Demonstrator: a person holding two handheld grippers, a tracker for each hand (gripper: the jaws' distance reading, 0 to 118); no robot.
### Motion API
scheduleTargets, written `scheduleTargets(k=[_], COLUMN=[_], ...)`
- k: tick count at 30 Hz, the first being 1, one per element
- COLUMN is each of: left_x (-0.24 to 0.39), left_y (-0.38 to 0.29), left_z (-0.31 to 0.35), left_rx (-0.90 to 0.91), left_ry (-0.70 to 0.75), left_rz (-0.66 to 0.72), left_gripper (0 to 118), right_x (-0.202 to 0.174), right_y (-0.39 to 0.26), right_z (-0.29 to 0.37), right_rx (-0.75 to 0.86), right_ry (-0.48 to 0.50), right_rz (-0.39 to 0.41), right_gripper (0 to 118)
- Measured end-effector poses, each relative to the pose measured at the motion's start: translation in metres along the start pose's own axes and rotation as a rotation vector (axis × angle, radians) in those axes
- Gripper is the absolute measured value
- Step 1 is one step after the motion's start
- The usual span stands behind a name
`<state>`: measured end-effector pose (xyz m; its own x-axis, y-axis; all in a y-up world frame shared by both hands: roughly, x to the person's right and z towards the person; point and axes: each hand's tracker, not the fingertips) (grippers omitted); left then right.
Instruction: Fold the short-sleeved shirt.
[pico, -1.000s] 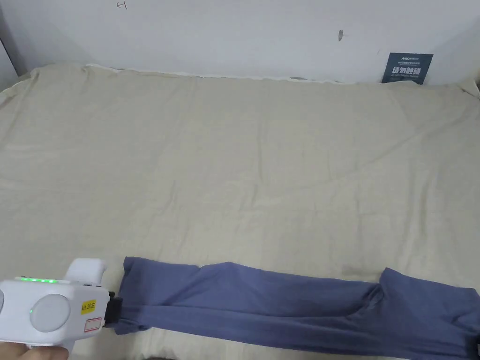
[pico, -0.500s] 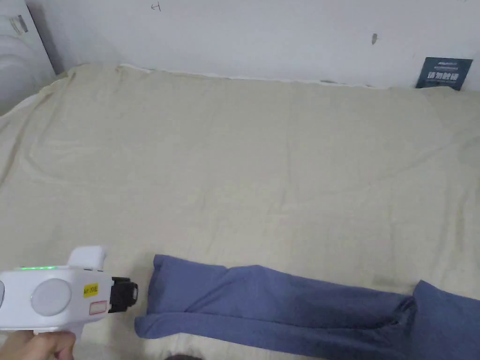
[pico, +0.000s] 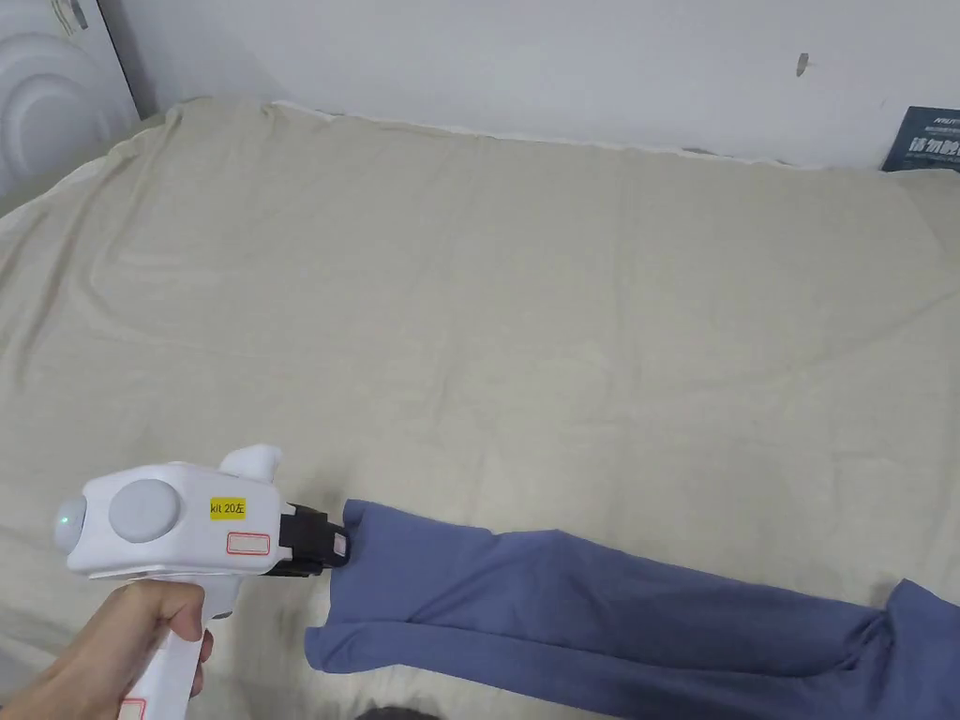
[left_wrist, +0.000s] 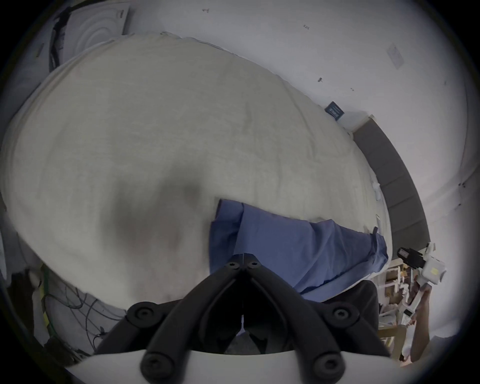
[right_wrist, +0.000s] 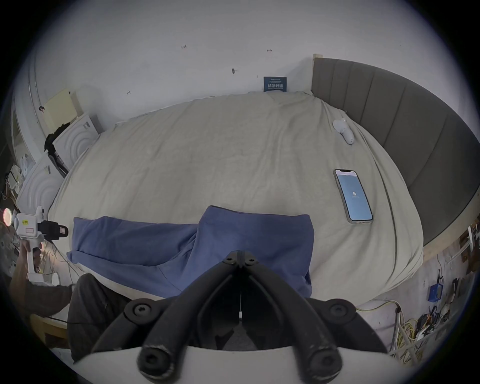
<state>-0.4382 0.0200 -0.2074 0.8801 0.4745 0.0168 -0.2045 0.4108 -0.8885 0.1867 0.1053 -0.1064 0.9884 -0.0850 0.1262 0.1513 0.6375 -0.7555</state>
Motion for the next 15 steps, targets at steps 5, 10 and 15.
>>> scheduleTargets(k=[5,10,15], left_x=[-0.025,-0.033,-0.038], left_y=[0.014,0.008,0.008], left_z=[-0.022,-0.044,-0.054], left_rx=[-0.022,-0.106,-0.141], left_ry=[-0.027,-0.187,-0.439], left_rz=[0.0,0.027,0.112], left_gripper=[114,117,118], right_x=[-0.003,-0.008,-0.012], right_y=[-0.003,-0.014,-0.012], right_z=[-0.003,-0.008,-0.011], right_rx=[-0.013,-0.026,-0.037], right_ry=[0.003,-0.015,-0.024], right_rz=[-0.017,-0.028,-0.031], right_gripper=[0,0,0])
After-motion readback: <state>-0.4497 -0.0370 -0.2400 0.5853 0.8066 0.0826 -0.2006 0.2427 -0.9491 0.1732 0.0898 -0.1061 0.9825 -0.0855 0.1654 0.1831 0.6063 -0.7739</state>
